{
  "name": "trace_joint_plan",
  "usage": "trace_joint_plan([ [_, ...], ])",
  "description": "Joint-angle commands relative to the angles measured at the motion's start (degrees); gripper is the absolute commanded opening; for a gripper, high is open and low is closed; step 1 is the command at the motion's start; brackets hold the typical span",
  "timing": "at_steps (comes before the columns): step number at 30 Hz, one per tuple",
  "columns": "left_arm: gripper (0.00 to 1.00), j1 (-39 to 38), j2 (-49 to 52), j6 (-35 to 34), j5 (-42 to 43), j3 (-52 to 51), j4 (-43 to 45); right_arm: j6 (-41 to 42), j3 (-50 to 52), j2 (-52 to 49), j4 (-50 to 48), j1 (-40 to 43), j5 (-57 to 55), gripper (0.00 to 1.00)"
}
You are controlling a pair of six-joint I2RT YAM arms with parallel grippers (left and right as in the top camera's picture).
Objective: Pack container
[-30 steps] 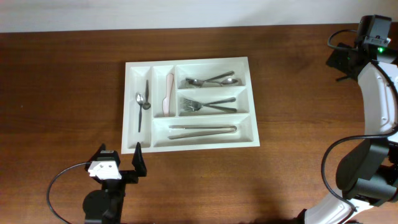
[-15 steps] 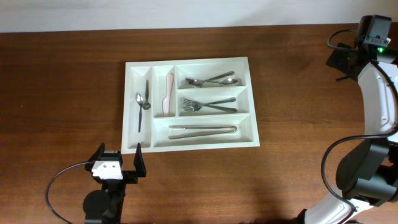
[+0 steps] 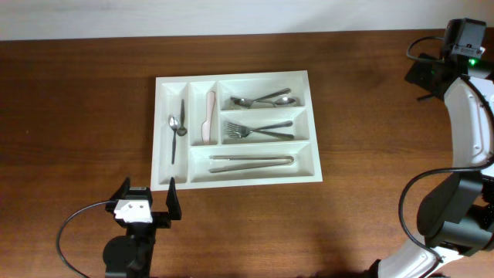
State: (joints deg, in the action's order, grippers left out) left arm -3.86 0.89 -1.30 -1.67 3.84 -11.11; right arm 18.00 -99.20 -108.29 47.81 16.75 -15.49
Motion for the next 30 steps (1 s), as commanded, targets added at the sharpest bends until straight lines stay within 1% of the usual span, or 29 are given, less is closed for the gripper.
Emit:
trace_joint_plan([
  [1, 0.99, -0.1, -0.6, 0.9, 0.5, -0.6, 0.3, 0.0, -0.3, 0.2, 0.0, 0.2, -0.1, 0.99],
  [8, 0.99, -0.1, -0.6, 0.9, 0.5, -0.6, 0.3, 0.0, -0.3, 0.3, 0.0, 0.1, -0.1, 0.99],
  [11, 0.99, -0.1, -0.6, 0.9, 0.5, -0.6, 0.3, 0.0, -0.3, 3.1, 0.0, -0.5, -0.1, 0.99],
  [18, 0.99, -0.1, -0.6, 0.9, 0.4, -0.6, 0.3, 0.0, -0.3, 16.4, 0.0, -5.1, -0.1, 0.99],
  [22, 0.99, -0.1, -0.6, 0.9, 0.4, -0.6, 0.3, 0.0, 1.4, 24.1, 0.0, -10.3, -0.2, 0.99],
  [25, 0.99, -0.1, -0.6, 0.9, 0.5, -0.6, 0.3, 0.0, 5.3, 30.4, 0.0, -15.5, -0.2, 0.99],
  [28, 0.99, -0.1, -0.6, 0.9, 0.4, -0.6, 0.3, 0.0, 12.3, 37.4, 0.0, -20.1, -0.1, 0.99],
  [30, 0.99, -0.1, -0.6, 0.9, 0.5, -0.6, 0.3, 0.0, 17.7, 42.1, -0.2, -21.8, -0.1, 0.99],
])
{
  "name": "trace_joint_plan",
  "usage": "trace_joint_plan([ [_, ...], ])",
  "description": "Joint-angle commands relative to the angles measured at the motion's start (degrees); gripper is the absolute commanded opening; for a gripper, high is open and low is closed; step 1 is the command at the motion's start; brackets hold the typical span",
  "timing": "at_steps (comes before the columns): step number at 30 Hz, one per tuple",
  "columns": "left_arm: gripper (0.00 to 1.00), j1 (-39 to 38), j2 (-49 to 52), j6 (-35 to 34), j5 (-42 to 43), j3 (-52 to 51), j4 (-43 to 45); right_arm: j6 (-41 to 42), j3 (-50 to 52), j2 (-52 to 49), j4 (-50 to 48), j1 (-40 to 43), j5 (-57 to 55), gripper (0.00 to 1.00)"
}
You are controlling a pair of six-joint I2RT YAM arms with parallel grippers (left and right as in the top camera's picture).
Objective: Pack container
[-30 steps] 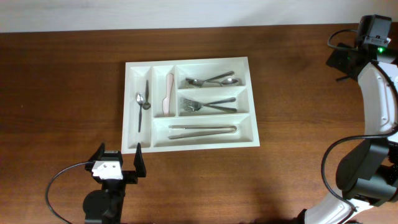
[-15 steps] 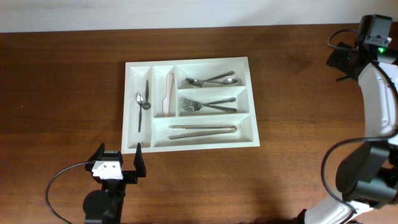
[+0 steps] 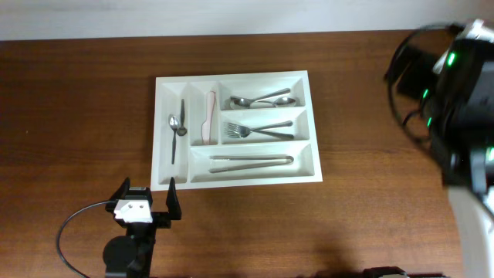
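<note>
The white cutlery tray (image 3: 235, 78) lies in the middle of the table. Its far-left slot holds a small spoon (image 3: 176, 126). The slot beside it holds a pale pink knife (image 3: 208, 117). On the right, spoons (image 3: 262, 100) fill the top compartment and forks (image 3: 258, 130) the middle one. Long metal pieces (image 3: 251, 161) lie in the wide bottom compartment. My left gripper (image 3: 148, 193) stands open just in front of the tray's near-left corner, holding nothing. The right arm (image 3: 455, 93) is a blur at the far right edge, and its fingers cannot be made out.
A black cable (image 3: 73, 232) loops on the wood beside the left arm's base. Bare brown tabletop (image 3: 370, 216) surrounds the tray on all sides. A pale wall strip runs along the far edge.
The right arm has shifted at the right edge and now shows as a motion blur. The left gripper and all the cutlery in the tray sit as before.
</note>
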State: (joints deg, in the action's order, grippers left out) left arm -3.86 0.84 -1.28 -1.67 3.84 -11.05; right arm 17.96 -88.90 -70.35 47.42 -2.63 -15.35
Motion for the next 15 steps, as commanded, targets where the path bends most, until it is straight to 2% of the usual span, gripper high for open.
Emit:
trace_joint_plan([
  [1, 0.99, -0.1, -0.5, 0.9, 0.5, -0.6, 0.3, 0.1, 10.0, 6.3, -0.1, -2.9, -0.1, 0.99],
  [4, 0.99, -0.1, -0.5, 0.9, 0.4, -0.6, 0.3, 0.9, 19.1, 13.7, -4.0, -3.3, 3.1, 0.99],
  [9, 0.99, -0.1, -0.5, 0.9, 0.4, -0.6, 0.3, 0.9, 36.2, 26.9, -18.7, -3.3, 4.7, 0.99],
  [15, 0.99, -0.1, -0.5, 0.9, 0.5, -0.6, 0.3, -0.6, 50.9, 38.4, -28.8, -3.3, 6.0, 0.99],
])
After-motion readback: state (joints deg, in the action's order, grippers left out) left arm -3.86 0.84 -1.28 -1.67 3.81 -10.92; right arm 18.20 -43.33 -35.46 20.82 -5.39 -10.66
